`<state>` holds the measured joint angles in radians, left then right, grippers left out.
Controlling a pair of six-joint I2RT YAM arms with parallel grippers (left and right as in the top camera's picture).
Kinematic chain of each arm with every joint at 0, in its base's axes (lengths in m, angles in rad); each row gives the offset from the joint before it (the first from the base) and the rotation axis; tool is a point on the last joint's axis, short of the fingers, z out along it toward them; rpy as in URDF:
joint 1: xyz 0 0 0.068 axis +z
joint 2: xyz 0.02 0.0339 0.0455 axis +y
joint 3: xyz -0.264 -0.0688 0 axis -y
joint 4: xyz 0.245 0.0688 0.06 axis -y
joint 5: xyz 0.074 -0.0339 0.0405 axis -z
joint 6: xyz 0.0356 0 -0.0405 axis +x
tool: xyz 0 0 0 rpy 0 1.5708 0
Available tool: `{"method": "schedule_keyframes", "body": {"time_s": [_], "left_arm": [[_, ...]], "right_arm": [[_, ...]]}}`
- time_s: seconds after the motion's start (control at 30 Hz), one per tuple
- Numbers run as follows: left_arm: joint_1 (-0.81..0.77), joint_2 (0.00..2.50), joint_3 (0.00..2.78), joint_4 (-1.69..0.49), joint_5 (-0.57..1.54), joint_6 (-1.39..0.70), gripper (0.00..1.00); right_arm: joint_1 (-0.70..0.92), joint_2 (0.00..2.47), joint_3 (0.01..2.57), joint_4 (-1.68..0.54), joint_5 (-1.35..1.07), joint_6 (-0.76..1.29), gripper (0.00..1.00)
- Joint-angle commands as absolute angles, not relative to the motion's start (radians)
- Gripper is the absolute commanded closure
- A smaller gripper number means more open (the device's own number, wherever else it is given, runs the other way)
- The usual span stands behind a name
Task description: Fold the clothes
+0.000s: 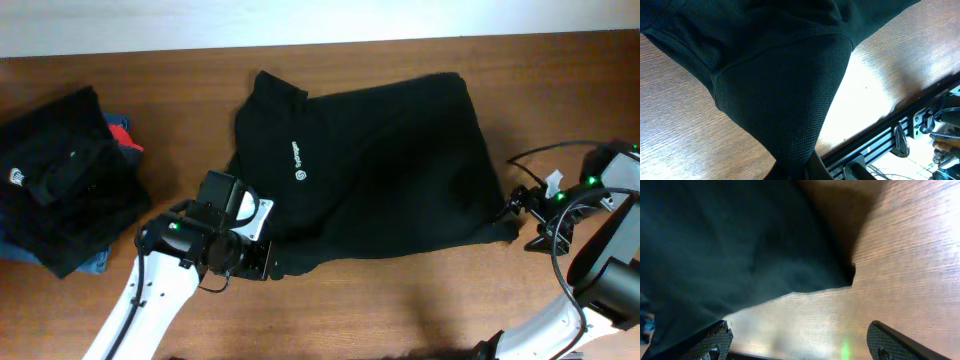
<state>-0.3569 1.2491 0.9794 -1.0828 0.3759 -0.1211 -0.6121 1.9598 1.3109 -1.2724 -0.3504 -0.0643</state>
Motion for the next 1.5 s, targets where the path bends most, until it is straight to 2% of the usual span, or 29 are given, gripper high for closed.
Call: {"method": "schedule_keyframes", "body": {"time_s": [0.0, 0.1, 0.13, 0.2, 0.27, 0.3, 0.33, 0.5, 0.73, 0.8, 0.83, 0.9, 0.97, 1.1, 1.2, 1.47], "left_arm": [[-0.353, 1.24, 0.99, -1.081, 0.369, -0.123, 0.95], [-0.353, 1.24, 0.99, -1.081, 0.369, -0.123, 0.95], [-0.353, 1.24, 0.99, -1.081, 0.369, -0.123, 0.95], [-0.353, 1.24, 0.99, -1.081, 0.369, -0.123, 0.95], [-0.353, 1.24, 0.99, -1.08, 0.369, -0.122, 0.95], [-0.353, 1.24, 0.99, -1.08, 0.369, -0.122, 0.95], [-0.353, 1.24, 0.99, -1.081, 0.369, -0.122, 0.95], [-0.353, 1.24, 0.99, -1.046, 0.369, -0.123, 0.99], [-0.353, 1.24, 0.991, -0.999, 0.349, -0.122, 0.99], [-0.353, 1.24, 0.991, -0.999, 0.343, -0.123, 0.99], [-0.353, 1.24, 0.991, -0.999, 0.343, -0.122, 0.98], [-0.353, 1.24, 0.991, -0.999, 0.343, -0.122, 0.99], [-0.353, 1.24, 0.991, -0.999, 0.343, -0.123, 0.98], [-0.353, 1.24, 0.991, -0.999, 0.343, -0.123, 0.98], [-0.353, 1.24, 0.99, -0.999, 0.343, -0.123, 0.98], [-0.353, 1.24, 0.991, -0.999, 0.343, -0.123, 0.98]], "right_arm": [[-0.616, 1.936, 1.253, -1.246, -0.363, -0.062, 0.09], [-0.616, 1.936, 1.216, -1.208, -0.363, -0.044, 0.1], [-0.616, 1.936, 1.211, -1.2, -0.363, -0.044, 0.14], [-0.616, 1.936, 1.21, -1.195, -0.363, -0.044, 0.39], [-0.616, 1.936, 1.21, -1.196, -0.363, -0.044, 0.79], [-0.616, 1.936, 1.21, -1.196, -0.363, -0.044, 0.9], [-0.616, 1.936, 1.21, -1.198, -0.363, -0.043, 0.96], [-0.616, 1.922, 1.261, -1.263, -0.35, -0.044, 0.96], [-0.616, 1.806, 1.353, -1.332, -0.296, -0.044, 0.96], [-0.616, 1.805, 1.35, -1.338, -0.273, -0.043, 0.8], [-0.617, 1.806, 1.324, -1.316, -0.233, -0.011, 0.52], [-0.617, 1.806, 1.294, -1.277, -0.198, 0.027, 0.41], [-0.617, 1.806, 1.257, -1.224, -0.197, 0.029, 0.35], [-0.617, 1.807, 1.188, -1.105, -0.197, 0.033, 0.36], [-0.616, 1.807, 1.145, -1.043, -0.198, 0.039, 0.44], [-0.616, 1.807, 1.069, -0.96, -0.202, 0.066, 0.46]]}}
